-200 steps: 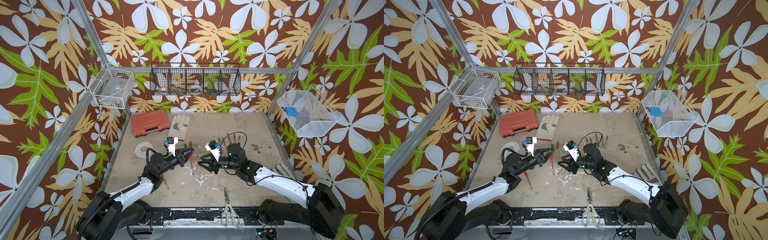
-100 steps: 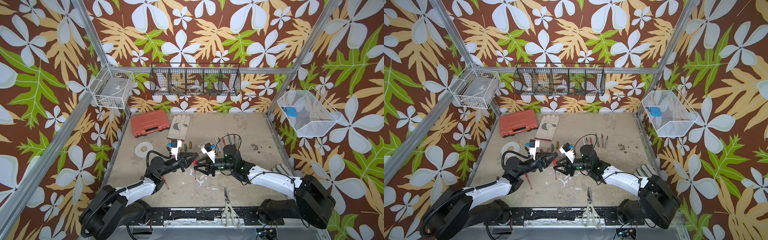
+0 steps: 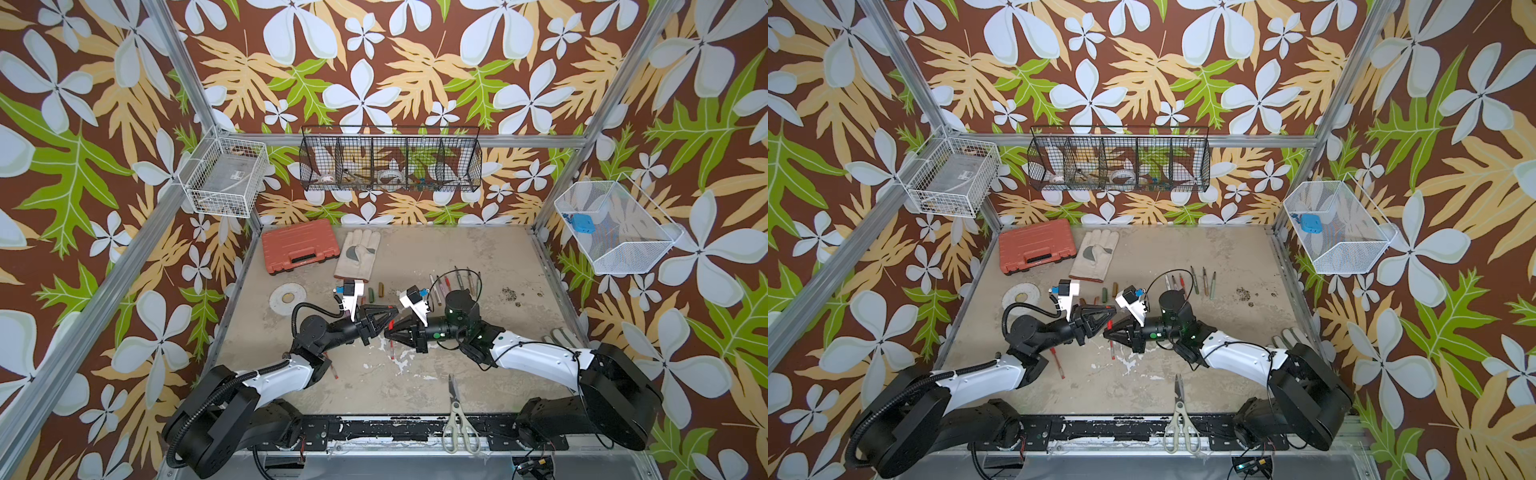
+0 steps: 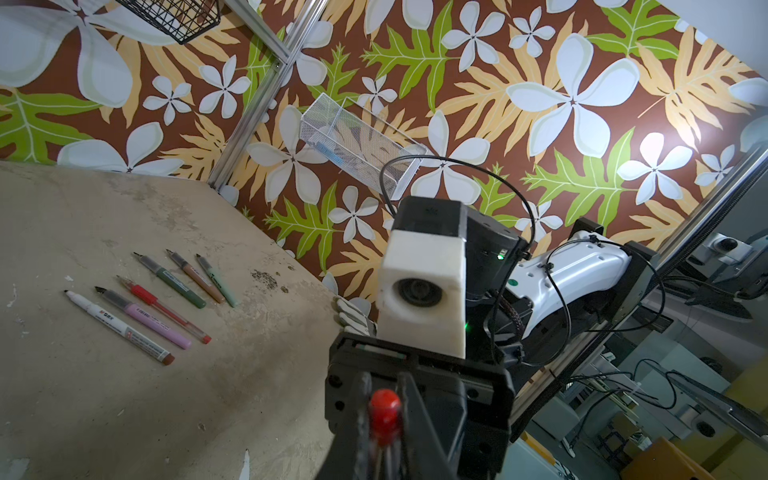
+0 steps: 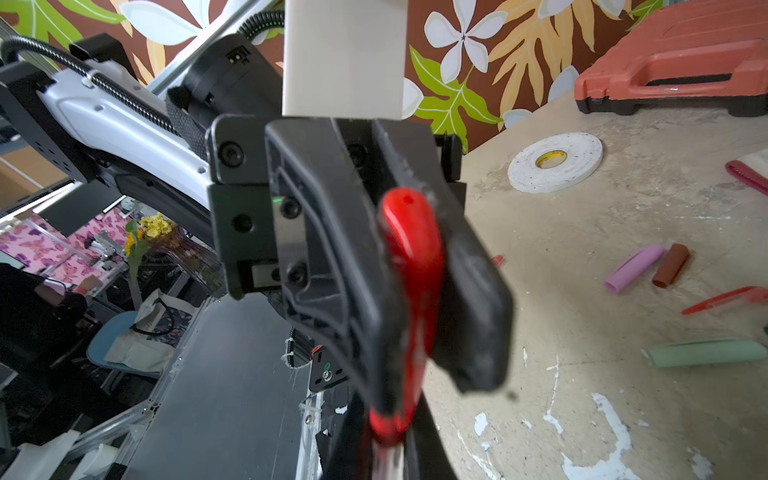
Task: Remove pen caps from pens
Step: Open the pen cap on the pen.
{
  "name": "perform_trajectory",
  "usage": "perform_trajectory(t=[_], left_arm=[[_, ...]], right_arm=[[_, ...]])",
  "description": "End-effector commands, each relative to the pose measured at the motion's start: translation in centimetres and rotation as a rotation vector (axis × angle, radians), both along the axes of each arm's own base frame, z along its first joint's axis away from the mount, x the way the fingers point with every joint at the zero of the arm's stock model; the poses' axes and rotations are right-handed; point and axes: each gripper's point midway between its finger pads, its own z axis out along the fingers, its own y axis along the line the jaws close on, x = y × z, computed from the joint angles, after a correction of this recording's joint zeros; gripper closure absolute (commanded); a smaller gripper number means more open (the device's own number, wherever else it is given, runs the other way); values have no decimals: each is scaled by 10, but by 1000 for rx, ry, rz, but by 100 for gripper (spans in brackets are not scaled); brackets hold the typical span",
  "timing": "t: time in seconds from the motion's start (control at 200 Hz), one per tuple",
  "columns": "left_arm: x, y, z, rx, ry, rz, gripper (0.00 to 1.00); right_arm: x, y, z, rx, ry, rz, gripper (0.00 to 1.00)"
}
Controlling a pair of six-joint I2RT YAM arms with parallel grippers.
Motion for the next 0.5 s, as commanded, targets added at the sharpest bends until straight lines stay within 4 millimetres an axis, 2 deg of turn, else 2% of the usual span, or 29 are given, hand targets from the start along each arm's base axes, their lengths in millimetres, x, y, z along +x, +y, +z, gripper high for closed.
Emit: perform_trajectory(t=[0.0,0.045,0.085,0.12,0.15,0.255,0.495], left_arm=[[-3,3,11,-26,-33,4,100],[-2,4,11,-19,-36,19,94],[-1,6,11,-9,-38,38,81],[0,8,10,0,-37,56,66],[1,9,11,4,-40,70,62],[2,10,12,18,-44,85,57],[8,1,3,97,-16,58,57]], right_arm=[[0,0,7,15,-52,-4,100],[2,-1,5,1,-57,-17,100],[4,-2,3,-11,-65,-27,100],[5,-3,2,-21,-70,-36,100],[6,-3,1,-31,-71,-42,100],[5,-2,-2,-50,-66,-31,100],[1,-3,-3,-74,-72,-2,100]])
